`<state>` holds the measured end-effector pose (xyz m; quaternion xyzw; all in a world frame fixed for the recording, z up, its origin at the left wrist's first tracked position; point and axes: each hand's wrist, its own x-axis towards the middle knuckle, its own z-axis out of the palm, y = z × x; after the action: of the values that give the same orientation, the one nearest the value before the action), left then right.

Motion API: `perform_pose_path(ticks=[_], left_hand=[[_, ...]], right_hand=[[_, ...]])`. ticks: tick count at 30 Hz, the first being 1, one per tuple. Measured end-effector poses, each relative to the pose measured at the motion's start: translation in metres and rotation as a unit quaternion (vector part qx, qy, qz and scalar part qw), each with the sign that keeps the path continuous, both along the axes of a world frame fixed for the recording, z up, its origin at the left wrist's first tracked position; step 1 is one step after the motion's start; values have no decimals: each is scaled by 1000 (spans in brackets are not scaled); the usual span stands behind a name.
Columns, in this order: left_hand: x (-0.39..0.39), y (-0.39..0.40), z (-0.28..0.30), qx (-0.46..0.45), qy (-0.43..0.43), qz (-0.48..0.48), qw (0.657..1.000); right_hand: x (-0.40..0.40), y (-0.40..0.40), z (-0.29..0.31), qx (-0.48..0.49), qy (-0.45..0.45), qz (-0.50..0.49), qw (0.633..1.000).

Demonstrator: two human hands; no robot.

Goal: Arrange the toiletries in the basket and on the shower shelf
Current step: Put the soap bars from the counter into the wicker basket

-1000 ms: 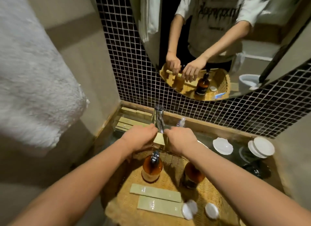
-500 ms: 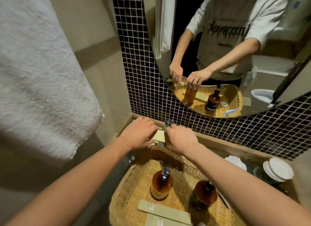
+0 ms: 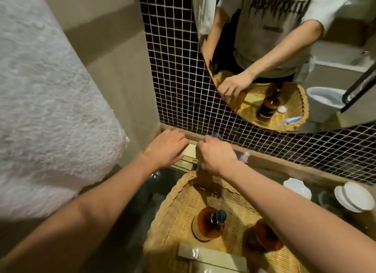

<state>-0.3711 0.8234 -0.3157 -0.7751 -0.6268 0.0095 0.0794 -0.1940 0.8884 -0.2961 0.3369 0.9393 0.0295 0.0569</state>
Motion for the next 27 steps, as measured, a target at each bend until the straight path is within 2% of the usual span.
perform_pose_path(ticks=[15,20,27], left_hand=[[-52,35,-57,-63,3,15,998],[-60,45,-83,-128,-13,36,991],[-73,46,-107,-173,-104,67,977]], right_hand=[[-63,34,-63,-37,-24,11,999],[-74,47,-85,-70,-45,33,996],[-89,59,-114,-115,-64,52,990]])
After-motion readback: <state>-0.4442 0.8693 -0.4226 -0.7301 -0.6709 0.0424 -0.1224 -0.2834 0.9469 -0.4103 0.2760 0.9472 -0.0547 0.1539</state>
